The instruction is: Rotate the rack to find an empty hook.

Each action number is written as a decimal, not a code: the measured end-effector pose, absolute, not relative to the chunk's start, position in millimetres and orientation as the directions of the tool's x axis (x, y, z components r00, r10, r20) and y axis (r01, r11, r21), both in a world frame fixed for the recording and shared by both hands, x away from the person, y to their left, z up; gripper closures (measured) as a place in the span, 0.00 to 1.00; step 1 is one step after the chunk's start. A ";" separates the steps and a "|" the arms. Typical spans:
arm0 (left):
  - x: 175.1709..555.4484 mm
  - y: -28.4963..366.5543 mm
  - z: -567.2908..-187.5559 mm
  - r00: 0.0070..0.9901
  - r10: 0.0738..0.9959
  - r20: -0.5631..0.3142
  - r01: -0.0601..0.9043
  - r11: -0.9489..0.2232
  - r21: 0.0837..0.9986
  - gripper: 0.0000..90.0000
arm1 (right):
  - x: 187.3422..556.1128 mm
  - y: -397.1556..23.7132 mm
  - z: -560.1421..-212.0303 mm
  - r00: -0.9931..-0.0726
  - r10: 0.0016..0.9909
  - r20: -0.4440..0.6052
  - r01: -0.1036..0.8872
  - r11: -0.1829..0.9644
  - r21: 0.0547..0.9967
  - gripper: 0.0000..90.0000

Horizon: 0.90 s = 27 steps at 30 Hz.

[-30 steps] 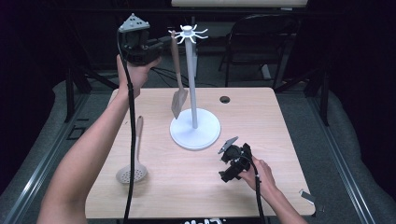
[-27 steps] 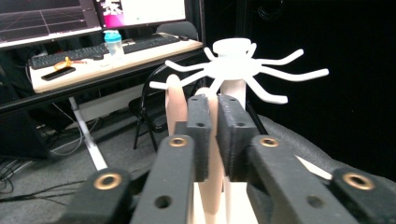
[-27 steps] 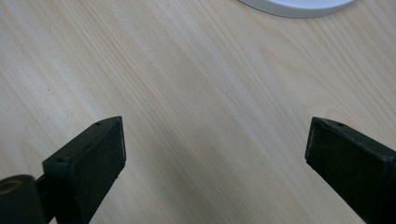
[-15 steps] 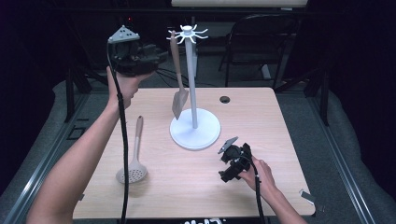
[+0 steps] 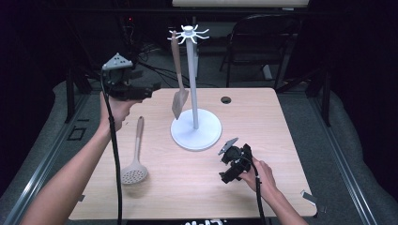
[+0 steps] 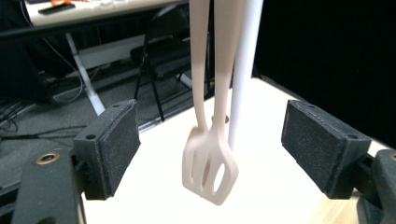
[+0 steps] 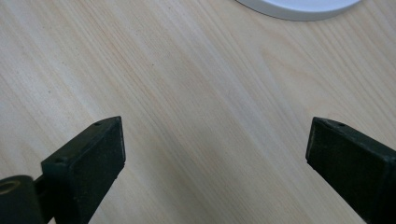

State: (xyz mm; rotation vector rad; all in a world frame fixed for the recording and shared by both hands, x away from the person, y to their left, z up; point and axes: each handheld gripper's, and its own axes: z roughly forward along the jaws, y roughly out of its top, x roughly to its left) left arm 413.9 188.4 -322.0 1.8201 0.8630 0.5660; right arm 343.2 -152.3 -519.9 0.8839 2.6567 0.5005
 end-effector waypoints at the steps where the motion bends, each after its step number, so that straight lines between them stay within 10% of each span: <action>1: 411.1 189.5 -326.8 0.634 0.773 -0.002 0.308 -0.251 0.918 0.20 | 343.2 -152.5 -519.8 -0.767 0.619 -0.168 0.516 0.751 0.412 0.05; 27: 381.5 240.4 -425.9 0.518 0.849 -0.104 0.473 -0.183 0.862 0.10 | 345.1 -149.2 -522.1 -0.764 0.620 -0.178 0.526 0.759 0.382 0.05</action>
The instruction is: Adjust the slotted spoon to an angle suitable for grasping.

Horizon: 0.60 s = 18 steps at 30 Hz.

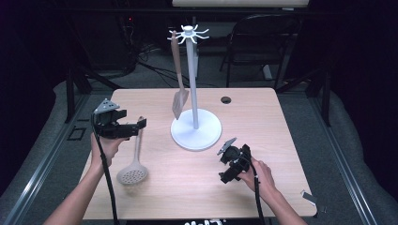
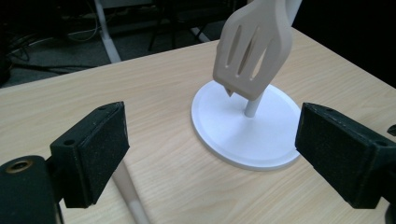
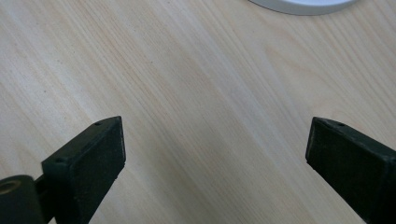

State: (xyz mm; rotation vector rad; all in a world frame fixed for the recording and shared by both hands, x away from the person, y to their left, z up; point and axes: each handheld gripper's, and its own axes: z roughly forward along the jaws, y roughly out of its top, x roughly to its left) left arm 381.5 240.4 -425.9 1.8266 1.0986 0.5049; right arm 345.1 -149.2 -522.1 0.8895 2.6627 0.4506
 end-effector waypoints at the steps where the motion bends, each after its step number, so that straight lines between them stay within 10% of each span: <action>1: 381.2 241.8 -428.3 0.511 0.853 -0.108 0.480 -0.178 0.859 0.10 | 345.0 -149.0 -523.3 -0.764 0.623 -0.168 0.528 0.753 0.393 0.05; 18: 393.8 247.3 -481.6 0.385 0.913 -0.137 0.669 -0.174 0.723 0.00 | 340.5 -149.4 -523.4 -0.768 0.610 -0.192 0.519 0.770 0.370 0.05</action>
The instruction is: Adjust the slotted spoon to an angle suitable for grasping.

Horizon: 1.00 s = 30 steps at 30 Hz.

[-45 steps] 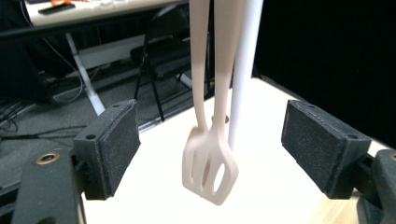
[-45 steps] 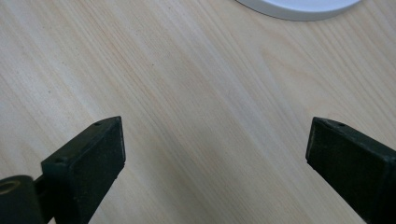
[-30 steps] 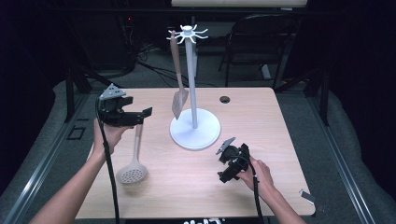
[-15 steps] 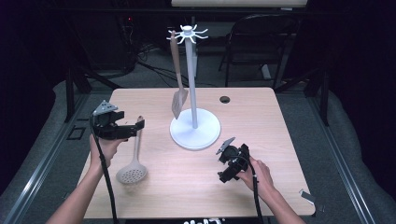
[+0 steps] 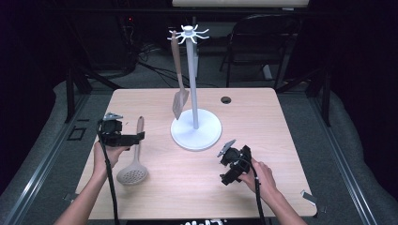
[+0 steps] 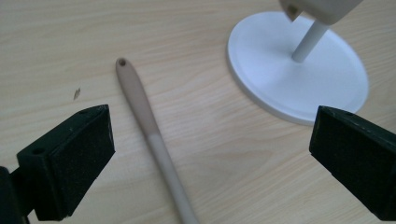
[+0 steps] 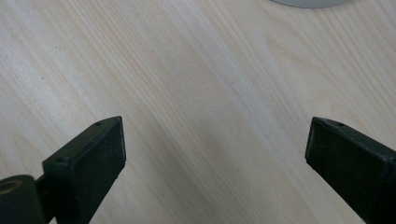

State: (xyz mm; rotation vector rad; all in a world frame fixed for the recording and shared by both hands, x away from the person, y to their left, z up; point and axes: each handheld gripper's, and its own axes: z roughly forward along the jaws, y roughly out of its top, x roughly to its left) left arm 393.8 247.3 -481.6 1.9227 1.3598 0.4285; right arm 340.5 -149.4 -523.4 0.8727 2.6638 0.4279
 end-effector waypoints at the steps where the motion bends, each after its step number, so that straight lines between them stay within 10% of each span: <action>1: 394.8 246.1 -486.1 0.382 0.915 -0.132 0.680 -0.181 0.710 0.00 | 340.5 -149.5 -523.3 -0.769 0.609 -0.195 0.518 0.772 0.369 0.05; 8: 401.3 237.9 -515.2 0.370 0.925 -0.082 0.745 -0.243 0.622 0.07 | 341.8 -146.8 -526.2 -0.776 0.598 -0.202 0.514 0.784 0.348 0.05; 22: 409.6 242.0 -548.3 0.377 0.926 -0.037 0.808 -0.308 0.503 0.59 | 342.7 -146.5 -528.3 -0.781 0.593 -0.196 0.514 0.788 0.338 0.06; 30: 413.8 242.8 -554.3 0.389 0.921 -0.030 0.821 -0.332 0.464 0.68 | 342.6 -146.6 -529.8 -0.779 0.596 -0.193 0.514 0.785 0.346 0.06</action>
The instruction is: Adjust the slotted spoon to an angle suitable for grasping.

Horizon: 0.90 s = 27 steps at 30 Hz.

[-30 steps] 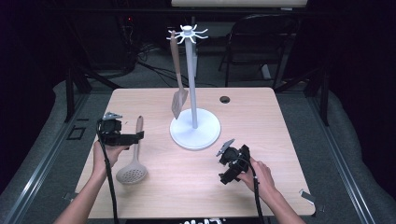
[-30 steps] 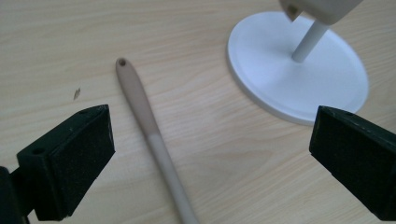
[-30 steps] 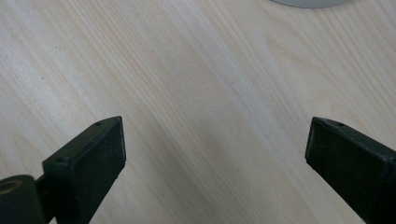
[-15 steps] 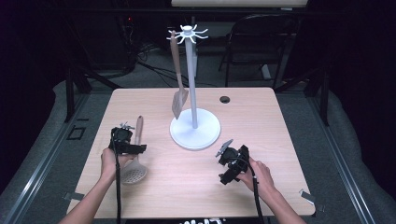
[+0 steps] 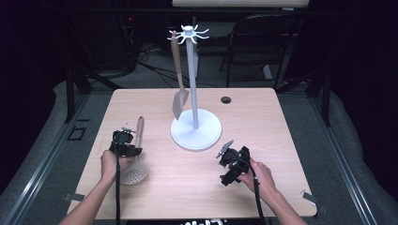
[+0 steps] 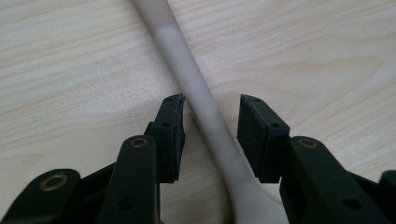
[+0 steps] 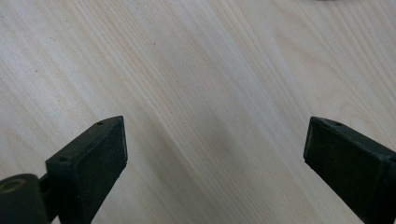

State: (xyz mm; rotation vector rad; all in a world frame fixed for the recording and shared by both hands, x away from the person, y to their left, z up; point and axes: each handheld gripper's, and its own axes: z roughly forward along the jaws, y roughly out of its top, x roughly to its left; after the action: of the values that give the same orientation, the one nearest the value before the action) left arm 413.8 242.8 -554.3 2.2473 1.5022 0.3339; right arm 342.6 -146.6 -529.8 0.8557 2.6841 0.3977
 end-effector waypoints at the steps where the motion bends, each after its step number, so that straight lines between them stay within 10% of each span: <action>1: 414.3 242.8 -555.1 0.390 0.920 -0.033 0.823 -0.332 0.461 0.68 | 342.8 -146.6 -529.1 -0.781 0.594 -0.191 0.516 0.787 0.337 0.06; 27: 415.8 243.9 -555.6 0.433 0.901 -0.031 0.822 -0.381 0.424 0.72 | 344.5 -150.2 -531.0 -0.775 0.604 -0.184 0.530 0.781 0.330 0.07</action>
State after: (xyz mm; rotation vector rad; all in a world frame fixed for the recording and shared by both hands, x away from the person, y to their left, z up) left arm 415.8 243.9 -555.6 2.3151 1.4662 0.2881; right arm 344.5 -150.2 -531.0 0.8776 2.6940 0.3779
